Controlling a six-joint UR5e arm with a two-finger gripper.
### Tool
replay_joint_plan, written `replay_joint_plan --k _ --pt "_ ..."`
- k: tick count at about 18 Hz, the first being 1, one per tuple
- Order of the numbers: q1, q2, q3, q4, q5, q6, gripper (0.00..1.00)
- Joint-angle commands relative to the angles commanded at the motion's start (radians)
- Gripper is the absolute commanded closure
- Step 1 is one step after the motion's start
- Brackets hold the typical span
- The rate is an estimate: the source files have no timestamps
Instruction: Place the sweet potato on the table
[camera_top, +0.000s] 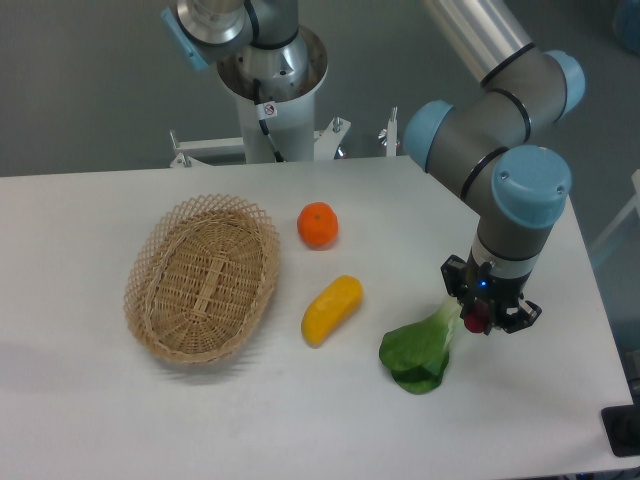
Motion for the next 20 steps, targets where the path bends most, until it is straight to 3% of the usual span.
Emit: replay_joint_plan --k 16,17,20 --pt "-0.167 -0.061 0.0 0.037 -0.005 -0.192 0.75" --pt "-0.18 -0.067 0.002 0.05 -0.009 -0.213 0.75" --pt "-0.216 -0.1 0.002 0.161 -0.015 -0.293 0.75"
